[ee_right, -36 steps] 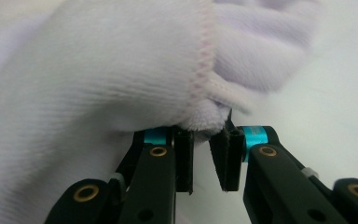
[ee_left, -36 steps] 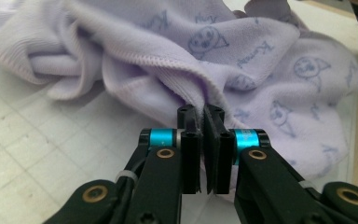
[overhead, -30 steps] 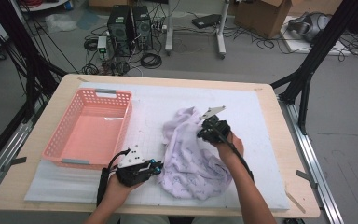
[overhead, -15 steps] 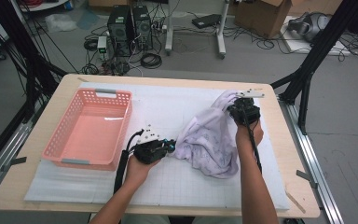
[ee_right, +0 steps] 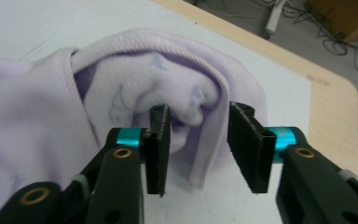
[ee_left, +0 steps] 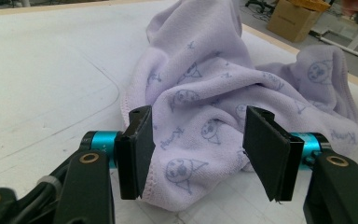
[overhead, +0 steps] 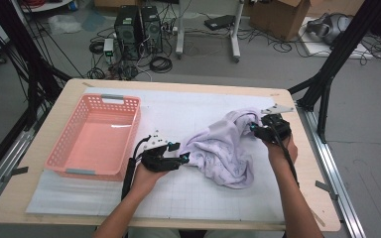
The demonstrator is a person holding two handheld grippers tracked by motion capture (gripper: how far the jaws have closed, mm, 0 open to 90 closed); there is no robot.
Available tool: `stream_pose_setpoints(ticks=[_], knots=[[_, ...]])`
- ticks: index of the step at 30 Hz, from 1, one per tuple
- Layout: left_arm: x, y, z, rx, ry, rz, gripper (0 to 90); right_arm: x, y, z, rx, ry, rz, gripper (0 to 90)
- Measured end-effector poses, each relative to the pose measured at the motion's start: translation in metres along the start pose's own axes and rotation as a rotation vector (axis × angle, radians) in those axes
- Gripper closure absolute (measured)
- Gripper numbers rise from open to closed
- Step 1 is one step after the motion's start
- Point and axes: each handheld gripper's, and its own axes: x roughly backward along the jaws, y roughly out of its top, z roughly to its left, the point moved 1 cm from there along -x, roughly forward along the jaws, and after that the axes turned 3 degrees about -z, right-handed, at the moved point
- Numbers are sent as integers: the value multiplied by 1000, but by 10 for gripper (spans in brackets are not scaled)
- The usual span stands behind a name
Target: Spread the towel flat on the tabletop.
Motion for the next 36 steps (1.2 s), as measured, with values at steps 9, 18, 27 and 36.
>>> stream_pose_setpoints(ticks=[9, 18, 27, 36], knots=[[-9, -5, 1, -3, -47, 31, 414, 32, -51, -10, -77, 106, -79, 517], [-22, -12, 8, 1, 24, 118, 336, 27, -98, 12, -31, 284, -51, 425], [-34, -11, -5, -159, 60, 248, 444, 12, -104, 36, 6, 283, 23, 488], [-22, -6, -1, -116, 15, 229, 857, 17, -106, 37, -5, 361, 51, 898]])
